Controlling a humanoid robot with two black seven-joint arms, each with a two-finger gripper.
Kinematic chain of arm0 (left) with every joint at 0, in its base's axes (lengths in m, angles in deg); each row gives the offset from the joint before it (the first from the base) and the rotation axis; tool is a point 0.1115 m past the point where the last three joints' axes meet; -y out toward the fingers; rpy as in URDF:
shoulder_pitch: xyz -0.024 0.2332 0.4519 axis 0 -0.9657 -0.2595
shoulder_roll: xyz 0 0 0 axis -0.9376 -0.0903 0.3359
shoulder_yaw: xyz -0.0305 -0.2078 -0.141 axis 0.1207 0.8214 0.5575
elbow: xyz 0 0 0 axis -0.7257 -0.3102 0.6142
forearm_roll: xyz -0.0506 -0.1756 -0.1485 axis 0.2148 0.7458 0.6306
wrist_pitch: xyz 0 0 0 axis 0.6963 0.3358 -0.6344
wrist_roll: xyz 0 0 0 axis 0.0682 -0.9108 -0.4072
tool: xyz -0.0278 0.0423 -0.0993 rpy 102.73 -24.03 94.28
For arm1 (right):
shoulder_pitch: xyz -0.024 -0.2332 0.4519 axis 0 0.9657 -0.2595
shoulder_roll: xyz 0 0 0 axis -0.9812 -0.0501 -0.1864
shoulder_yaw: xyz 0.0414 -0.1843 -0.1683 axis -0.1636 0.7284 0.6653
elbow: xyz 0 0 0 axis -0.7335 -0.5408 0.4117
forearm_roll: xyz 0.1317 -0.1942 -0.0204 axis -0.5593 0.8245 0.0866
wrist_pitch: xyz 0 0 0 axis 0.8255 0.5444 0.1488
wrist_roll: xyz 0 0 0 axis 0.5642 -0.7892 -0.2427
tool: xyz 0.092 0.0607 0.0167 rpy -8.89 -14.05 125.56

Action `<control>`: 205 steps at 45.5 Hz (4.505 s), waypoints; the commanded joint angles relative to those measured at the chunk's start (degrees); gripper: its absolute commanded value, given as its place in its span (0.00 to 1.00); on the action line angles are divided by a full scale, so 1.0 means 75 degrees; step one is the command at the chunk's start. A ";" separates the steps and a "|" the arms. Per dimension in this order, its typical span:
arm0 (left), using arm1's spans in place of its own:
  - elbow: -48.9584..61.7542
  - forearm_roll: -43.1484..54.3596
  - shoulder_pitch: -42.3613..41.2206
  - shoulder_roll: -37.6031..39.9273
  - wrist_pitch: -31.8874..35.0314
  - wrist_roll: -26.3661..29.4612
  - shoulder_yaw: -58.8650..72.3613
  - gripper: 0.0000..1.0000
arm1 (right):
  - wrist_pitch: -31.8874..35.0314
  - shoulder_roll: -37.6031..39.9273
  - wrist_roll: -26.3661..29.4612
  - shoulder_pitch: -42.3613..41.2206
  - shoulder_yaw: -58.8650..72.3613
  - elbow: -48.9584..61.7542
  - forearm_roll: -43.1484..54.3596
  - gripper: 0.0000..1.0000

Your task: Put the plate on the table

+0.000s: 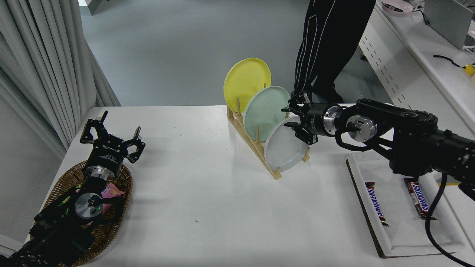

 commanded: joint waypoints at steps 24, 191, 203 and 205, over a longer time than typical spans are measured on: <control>0.0000 -0.0002 0.0000 0.0000 0.0000 0.0001 0.0000 1.00 | -0.0113 -0.0035 0.0026 0.0014 -0.0013 0.0045 0.0006 0.24; 0.0000 0.0010 0.0000 0.0000 0.0000 0.0001 0.0000 1.00 | -0.3125 0.1243 0.1760 -0.1674 -0.2744 -0.2954 -0.4376 0.00; 0.0000 0.0010 0.0000 0.0000 0.0000 0.0001 0.0000 1.00 | -0.4121 0.1114 0.1760 -0.0889 -0.2756 -0.3646 -0.4377 0.00; 0.0000 -0.0002 0.0000 0.0000 0.0000 0.0001 0.0000 1.00 | -0.4238 0.1044 0.1760 -0.0830 -0.2767 -0.3646 -0.4388 0.00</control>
